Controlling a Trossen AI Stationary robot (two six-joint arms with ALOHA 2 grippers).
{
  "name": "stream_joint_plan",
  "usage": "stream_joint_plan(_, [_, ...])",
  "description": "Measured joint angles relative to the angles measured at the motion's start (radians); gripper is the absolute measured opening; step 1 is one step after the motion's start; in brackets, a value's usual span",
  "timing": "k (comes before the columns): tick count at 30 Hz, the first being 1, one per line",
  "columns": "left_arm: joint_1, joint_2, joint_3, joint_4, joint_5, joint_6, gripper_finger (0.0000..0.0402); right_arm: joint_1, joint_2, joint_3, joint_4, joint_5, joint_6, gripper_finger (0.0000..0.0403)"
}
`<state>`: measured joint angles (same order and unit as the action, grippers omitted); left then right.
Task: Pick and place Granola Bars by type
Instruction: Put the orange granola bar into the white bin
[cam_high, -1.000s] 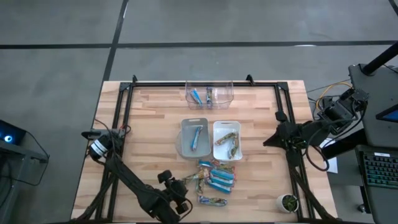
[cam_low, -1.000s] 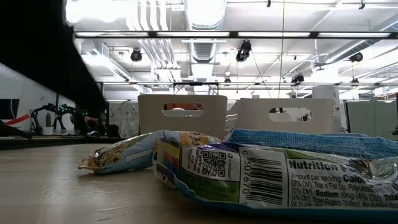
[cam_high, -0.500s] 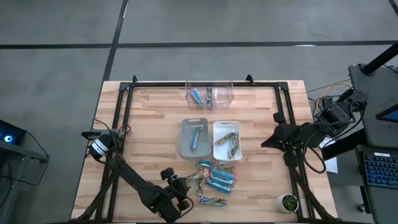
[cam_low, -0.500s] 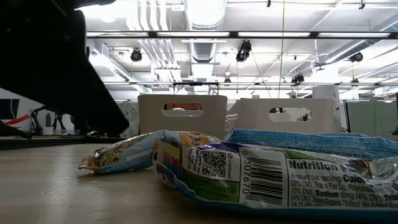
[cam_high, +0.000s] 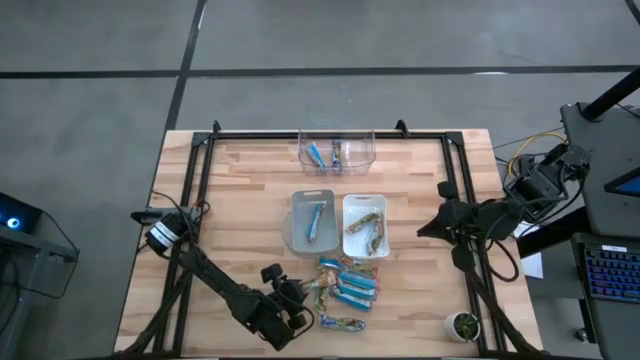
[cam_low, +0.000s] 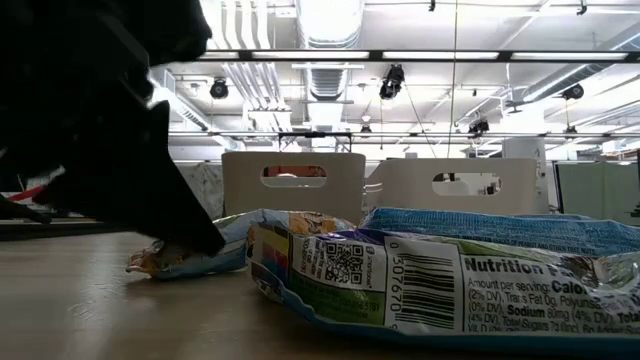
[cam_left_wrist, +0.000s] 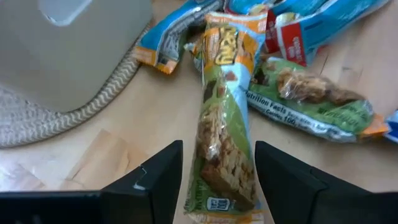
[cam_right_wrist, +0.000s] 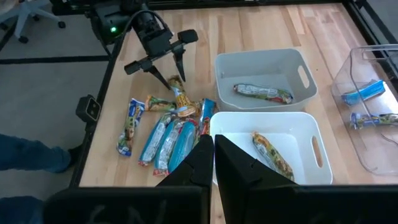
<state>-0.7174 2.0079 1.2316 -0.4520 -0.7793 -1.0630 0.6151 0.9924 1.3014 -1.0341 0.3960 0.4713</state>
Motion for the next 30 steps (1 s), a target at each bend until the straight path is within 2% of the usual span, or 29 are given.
stream_joint_plan(11, [0.047,-0.002,-0.026,0.043,0.091,0.081,0.0179,0.000,0.000,0.000,-0.001,0.025,0.000,0.0008])
stream_joint_plan(21, [0.056,-0.014,-0.027,0.038,0.137,0.126,0.0092,0.000,0.000,0.000,-0.001,0.026,0.000,0.0008])
stream_joint_plan(30, [0.060,-0.052,-0.025,0.008,0.165,0.150,0.0083,0.000,0.000,0.000,-0.003,0.052,-0.003,0.0008])
